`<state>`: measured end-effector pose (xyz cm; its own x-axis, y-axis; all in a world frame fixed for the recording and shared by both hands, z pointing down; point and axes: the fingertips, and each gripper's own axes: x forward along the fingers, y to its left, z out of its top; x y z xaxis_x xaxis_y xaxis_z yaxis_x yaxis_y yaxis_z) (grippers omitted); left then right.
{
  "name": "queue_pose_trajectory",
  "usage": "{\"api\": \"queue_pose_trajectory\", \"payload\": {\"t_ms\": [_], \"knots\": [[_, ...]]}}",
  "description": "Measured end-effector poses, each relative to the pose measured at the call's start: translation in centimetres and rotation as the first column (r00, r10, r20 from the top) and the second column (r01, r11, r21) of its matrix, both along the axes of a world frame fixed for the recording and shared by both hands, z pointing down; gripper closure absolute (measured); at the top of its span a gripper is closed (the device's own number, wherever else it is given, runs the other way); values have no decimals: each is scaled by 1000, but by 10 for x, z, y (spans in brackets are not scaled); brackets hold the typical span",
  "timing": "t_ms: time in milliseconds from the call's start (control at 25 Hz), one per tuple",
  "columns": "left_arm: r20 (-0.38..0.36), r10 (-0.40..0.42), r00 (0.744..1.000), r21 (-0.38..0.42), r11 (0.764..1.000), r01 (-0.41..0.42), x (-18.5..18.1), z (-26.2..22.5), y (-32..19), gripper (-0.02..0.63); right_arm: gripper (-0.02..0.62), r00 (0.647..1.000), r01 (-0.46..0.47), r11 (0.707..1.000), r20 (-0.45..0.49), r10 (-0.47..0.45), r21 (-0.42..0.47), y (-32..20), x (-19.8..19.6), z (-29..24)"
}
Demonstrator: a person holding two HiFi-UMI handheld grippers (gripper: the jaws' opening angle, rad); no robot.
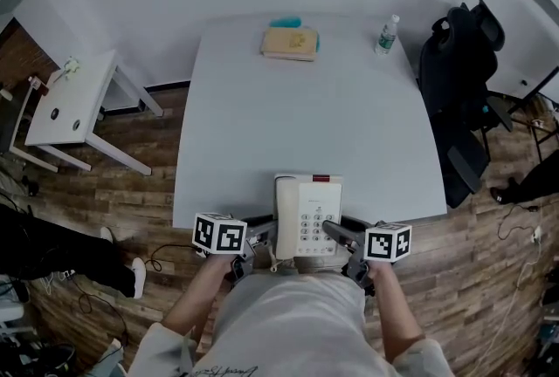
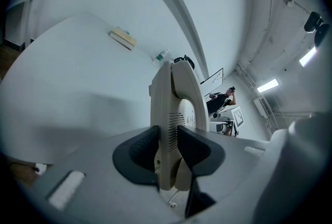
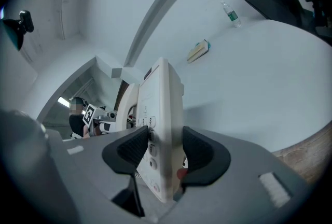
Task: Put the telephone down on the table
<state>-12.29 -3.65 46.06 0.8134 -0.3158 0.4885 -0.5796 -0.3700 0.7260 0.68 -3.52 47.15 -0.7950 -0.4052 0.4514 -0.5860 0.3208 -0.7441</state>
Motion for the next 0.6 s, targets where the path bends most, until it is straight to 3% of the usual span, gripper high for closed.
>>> {"api": "queue_pose_trajectory", "payload": {"t_ms": [600], "knots": [[-24,-1,1000,-21,1000,1,23,-7,-29,477,377,1000,-13,1000,-7,13,-20,-30,24,-8]]}}
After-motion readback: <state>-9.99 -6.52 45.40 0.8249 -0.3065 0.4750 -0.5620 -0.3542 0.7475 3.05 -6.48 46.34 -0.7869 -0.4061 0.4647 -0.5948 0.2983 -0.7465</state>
